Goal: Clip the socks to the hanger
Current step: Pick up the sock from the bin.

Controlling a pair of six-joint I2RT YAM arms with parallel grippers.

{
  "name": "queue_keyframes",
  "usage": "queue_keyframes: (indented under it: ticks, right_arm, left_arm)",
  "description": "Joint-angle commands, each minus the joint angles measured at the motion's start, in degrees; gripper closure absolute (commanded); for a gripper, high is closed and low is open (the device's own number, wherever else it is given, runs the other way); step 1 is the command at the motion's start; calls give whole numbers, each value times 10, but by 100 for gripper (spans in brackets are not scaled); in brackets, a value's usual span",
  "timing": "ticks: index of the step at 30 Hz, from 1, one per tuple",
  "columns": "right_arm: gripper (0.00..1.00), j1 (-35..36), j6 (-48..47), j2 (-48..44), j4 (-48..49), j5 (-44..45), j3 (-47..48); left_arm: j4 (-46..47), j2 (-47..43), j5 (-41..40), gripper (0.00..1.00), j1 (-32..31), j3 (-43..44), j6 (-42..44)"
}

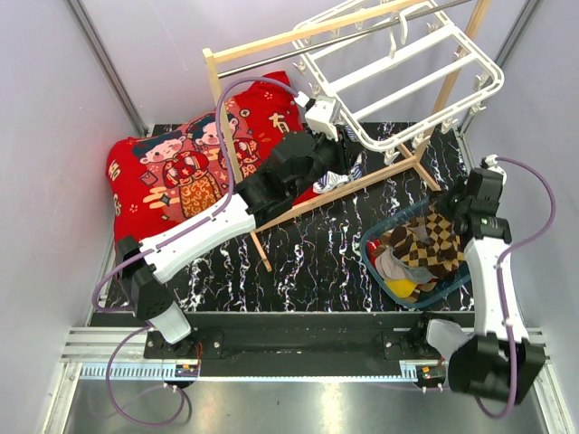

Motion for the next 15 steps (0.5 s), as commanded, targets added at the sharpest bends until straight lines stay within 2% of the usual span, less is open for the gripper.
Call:
queue_keyframes:
  ticks: [1, 4, 9, 15]
  right_arm:
    - [100, 46, -82, -84, 14, -38, -13]
    - [100, 71, -115, -140, 28, -77, -26]
    - [100, 91, -118, -207, 59, -168, -36]
    - [100, 105, -77, -210, 116, -270, -29]
  left_arm:
    - [1, -25, 8, 100, 1, 28, -6]
    - [1, -29, 8, 100, 1, 31, -10]
    - [2, -37, 12, 100, 1, 31, -17]
    - [10, -41, 26, 100, 1, 28, -29]
